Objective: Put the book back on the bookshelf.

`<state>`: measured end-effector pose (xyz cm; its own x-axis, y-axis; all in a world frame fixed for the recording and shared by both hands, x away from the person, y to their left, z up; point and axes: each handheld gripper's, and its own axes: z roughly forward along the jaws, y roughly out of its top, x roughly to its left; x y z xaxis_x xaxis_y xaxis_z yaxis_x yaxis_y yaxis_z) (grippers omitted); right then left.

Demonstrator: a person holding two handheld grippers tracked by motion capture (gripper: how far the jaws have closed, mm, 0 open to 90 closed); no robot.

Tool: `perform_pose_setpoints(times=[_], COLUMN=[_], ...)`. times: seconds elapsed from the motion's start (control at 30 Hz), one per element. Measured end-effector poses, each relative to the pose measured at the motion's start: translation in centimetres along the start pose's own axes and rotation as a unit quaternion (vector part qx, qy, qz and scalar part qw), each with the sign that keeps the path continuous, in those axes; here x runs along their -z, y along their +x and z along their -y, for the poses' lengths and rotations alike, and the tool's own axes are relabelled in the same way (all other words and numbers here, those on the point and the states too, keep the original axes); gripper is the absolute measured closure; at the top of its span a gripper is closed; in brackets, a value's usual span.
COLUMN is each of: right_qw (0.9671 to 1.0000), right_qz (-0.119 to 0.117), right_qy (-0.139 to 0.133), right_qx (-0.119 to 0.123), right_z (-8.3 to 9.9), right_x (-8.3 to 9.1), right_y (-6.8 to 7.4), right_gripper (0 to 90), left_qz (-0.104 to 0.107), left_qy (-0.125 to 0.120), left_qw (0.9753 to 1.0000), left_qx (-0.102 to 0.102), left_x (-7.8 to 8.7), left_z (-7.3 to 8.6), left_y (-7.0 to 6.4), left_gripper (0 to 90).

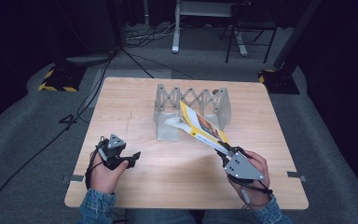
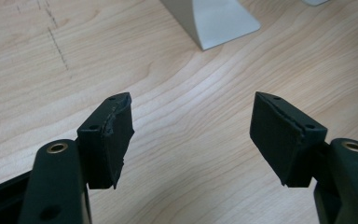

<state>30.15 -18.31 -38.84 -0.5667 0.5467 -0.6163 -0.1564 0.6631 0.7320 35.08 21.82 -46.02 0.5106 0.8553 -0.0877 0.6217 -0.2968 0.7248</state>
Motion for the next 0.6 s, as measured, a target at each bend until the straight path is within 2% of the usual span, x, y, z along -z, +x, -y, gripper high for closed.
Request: perform_pose_setpoints(times=[0.1, 0.27, 0.4, 0.5, 0.6], right_qw=[0.9998, 0.998, 0.996, 0.9939, 0.9912], right_qz=[0.004, 0.016, 0.034, 0.048, 0.057], right_qy=[-0.005, -0.01, -0.012, -0.013, -0.015], right_qx=[-0.021, -0.06, -0.082, -0.098, -0.119], right_z=[-0.1, 0.0, 0.0, -0.1, -0.1], right_x=[-0.2, -0.7, -1.2, -1.5, -1.9], right_y=[-0.6, -1.6, -2.4, -3.1, -3.8], right_gripper=[76.3, 76.3, 76.3, 76.3, 76.3], left_qz=[-0.003, -0.019, -0.034, -0.032, -0.037], left_qy=[0.009, 0.025, 0.032, 0.036, 0.041], left_qw=[0.9999, 0.9995, 0.9986, 0.9986, 0.998], left_qx=[0.006, 0.003, -0.024, -0.023, -0.031], left_x=[-0.5, -1.4, -2.0, -2.3, -2.7], left_z=[0.5, 1.2, 1.5, 1.7, 1.9], left_y=[0.5, 1.2, 1.5, 1.5, 1.6], left_gripper=[30.2, 29.4, 29.1, 28.9, 28.4])
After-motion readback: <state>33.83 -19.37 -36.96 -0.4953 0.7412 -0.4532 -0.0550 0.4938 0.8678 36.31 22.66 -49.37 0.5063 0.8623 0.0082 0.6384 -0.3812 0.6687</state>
